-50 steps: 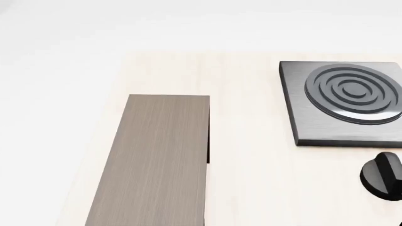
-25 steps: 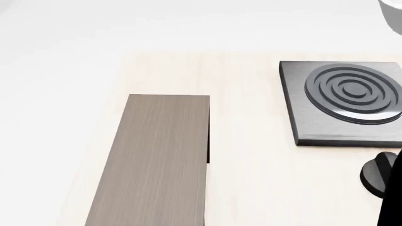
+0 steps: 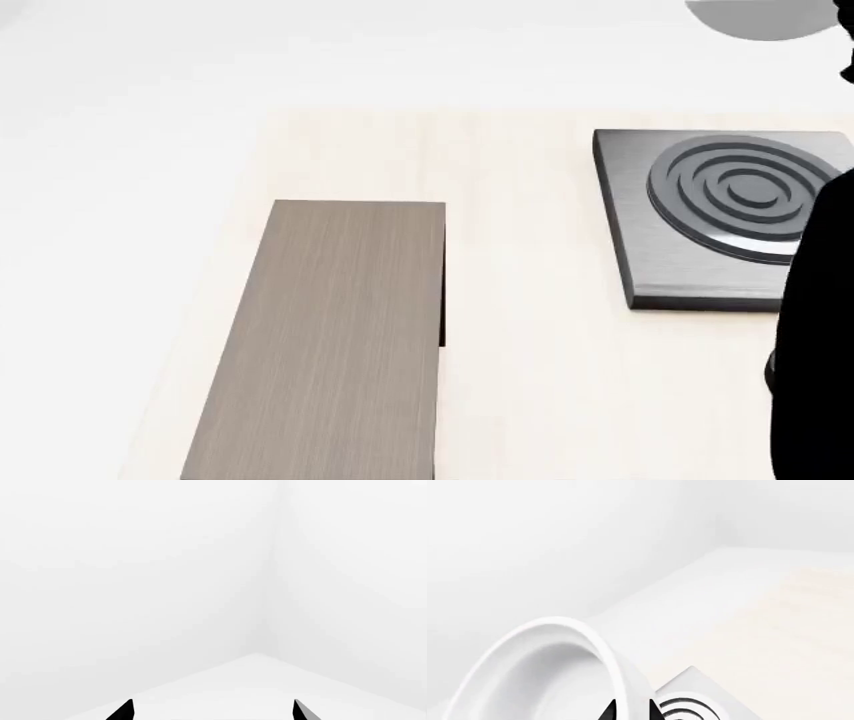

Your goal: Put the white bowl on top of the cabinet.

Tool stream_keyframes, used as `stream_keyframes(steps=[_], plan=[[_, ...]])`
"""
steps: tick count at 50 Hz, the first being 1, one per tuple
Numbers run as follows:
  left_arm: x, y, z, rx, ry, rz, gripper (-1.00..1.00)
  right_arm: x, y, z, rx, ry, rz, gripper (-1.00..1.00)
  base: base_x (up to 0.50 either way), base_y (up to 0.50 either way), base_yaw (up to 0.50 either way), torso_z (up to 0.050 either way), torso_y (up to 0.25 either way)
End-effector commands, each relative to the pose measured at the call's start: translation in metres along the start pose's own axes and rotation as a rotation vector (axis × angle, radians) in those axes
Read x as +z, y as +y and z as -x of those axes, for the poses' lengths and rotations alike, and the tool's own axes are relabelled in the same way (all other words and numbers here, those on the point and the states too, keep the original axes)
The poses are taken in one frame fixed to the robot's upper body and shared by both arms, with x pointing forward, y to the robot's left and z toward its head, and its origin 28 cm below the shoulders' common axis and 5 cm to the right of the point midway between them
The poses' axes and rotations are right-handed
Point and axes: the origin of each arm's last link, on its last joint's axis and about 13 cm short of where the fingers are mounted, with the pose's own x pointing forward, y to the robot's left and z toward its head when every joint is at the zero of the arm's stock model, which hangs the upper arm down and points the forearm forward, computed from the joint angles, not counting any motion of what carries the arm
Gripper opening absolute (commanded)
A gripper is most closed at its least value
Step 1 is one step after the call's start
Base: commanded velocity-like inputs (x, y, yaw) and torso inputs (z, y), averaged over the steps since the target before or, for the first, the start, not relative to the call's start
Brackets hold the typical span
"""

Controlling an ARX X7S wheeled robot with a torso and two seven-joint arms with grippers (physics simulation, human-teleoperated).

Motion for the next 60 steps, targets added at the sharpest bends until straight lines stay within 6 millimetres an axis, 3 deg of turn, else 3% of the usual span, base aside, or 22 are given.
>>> stream_keyframes(steps=[1, 19, 35, 46, 60], plan=[[-0.001, 0.000, 0.000, -0.001, 0.002, -0.002, 1.00, 0.011, 0.024, 0.015, 0.160, 0.047, -0.022, -1.00, 0.00, 0.00, 0.00, 0.000, 0.000], [0.000, -0.001, 0.000, -0.005, 0.001, -0.004, 1.00, 0.003, 0.039, 0.029, 0.315, 0.240, 0.026, -1.00, 0.00, 0.00, 0.00, 0.001, 0.001], [-0.002, -0.001, 0.001, -0.002, -0.013, -0.026, 1.00, 0.004, 0.048, 0.040, 0.462, 0.306, 0.036, -1.00, 0.00, 0.00, 0.00, 0.000, 0.001], [-0.003, -0.001, 0.000, 0.000, -0.006, -0.020, 1.00, -0.017, 0.046, 0.058, 0.551, 0.353, 0.073, -1.00, 0.00, 0.00, 0.00, 0.000, 0.001], [-0.004, -0.002, 0.000, -0.007, 0.000, -0.020, 1.00, -0.016, 0.043, 0.087, 0.627, 0.371, 0.077, -1.00, 0.00, 0.00, 0.00, 0.001, 0.001]])
